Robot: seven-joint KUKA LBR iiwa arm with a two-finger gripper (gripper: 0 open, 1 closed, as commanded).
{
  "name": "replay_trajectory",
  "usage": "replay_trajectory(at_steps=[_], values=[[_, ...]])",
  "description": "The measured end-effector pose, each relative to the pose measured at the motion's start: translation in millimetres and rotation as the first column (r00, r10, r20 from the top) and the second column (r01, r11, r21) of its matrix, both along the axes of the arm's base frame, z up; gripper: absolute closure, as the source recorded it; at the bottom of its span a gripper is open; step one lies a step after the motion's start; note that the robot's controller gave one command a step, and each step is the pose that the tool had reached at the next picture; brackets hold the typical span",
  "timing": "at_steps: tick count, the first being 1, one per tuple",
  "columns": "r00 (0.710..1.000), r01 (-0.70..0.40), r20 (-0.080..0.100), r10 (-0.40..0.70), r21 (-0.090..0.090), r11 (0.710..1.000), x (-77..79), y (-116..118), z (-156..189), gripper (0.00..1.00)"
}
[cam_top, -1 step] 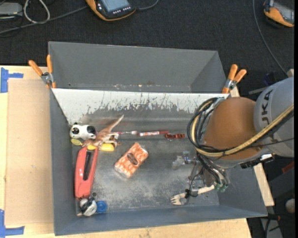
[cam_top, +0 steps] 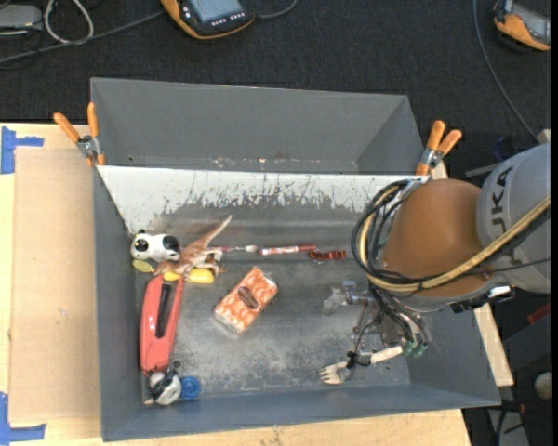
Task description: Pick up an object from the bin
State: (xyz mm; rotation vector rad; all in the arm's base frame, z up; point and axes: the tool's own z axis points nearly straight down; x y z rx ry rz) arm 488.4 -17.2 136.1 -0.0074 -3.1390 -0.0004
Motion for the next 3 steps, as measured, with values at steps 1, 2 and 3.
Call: replay_trajectory(at_steps=[1, 2, 3], values=[[1.0, -0.007, -0.004, 0.007, 0.001, 1.0, 8.7, 29.2, 36.2, 0.0], [0.999, 0.032, -0.004, -0.032, 0.0, 0.999, 23.4, 44.5, 72.8, 0.0], [0.999, 0.034, -0.003, -0.034, 0.002, 0.999, 39.4, 117.1, 39.2, 0.0]])
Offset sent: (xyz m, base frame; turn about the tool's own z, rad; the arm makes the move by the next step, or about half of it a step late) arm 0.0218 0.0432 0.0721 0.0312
